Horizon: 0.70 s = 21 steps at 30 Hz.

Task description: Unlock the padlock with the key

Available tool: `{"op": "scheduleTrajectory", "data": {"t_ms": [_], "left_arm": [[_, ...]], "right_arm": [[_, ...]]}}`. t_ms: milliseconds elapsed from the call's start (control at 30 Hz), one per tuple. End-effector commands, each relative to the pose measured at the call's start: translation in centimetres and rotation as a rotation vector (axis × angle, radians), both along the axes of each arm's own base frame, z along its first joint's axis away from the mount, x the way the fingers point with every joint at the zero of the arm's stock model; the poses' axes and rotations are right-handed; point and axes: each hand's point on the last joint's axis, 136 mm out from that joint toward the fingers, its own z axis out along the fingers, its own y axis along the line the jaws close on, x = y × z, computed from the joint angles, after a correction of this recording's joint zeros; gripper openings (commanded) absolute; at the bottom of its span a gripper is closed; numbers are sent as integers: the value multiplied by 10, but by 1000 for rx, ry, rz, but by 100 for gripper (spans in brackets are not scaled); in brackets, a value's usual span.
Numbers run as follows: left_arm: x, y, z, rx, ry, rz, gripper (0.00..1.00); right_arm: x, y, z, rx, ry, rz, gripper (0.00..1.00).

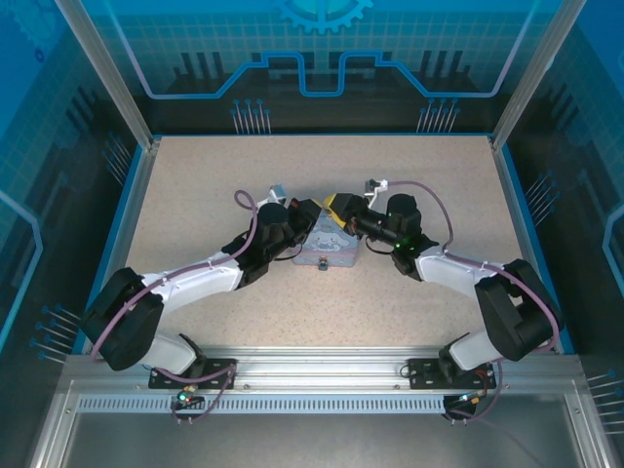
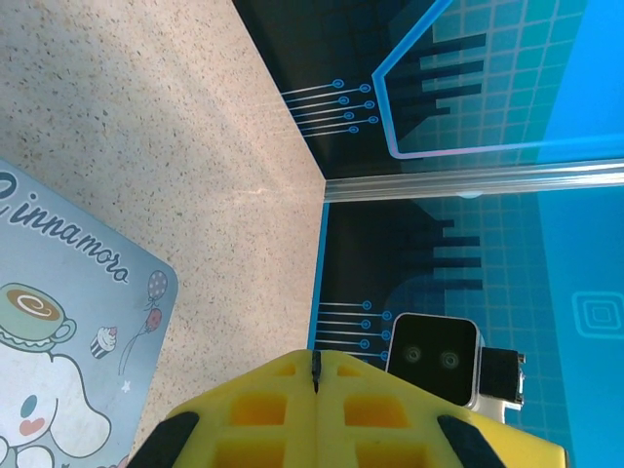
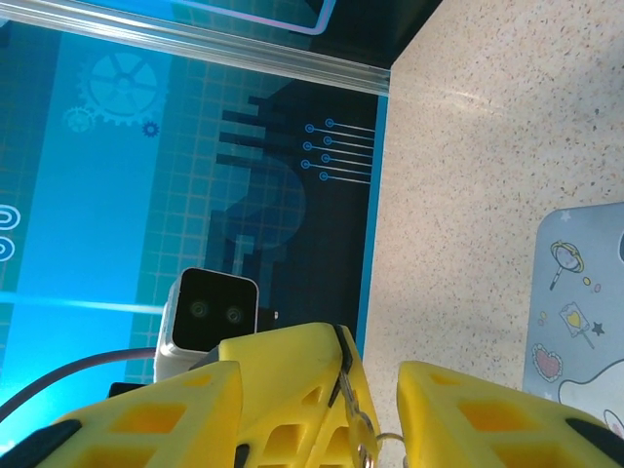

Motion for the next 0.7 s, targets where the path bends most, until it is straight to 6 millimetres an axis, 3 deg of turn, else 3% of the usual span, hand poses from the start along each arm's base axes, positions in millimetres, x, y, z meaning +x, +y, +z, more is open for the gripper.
{"op": "scheduleTrajectory", "data": {"t_ms": [0,667], "left_arm": [[4,3,29,-29,-53,38,0],[6,5,36,-33,-70,60,0]], "right_arm": [[-2,4,5,22,-25,4,43],[-10,12,-13,7,7,23,33]]}}
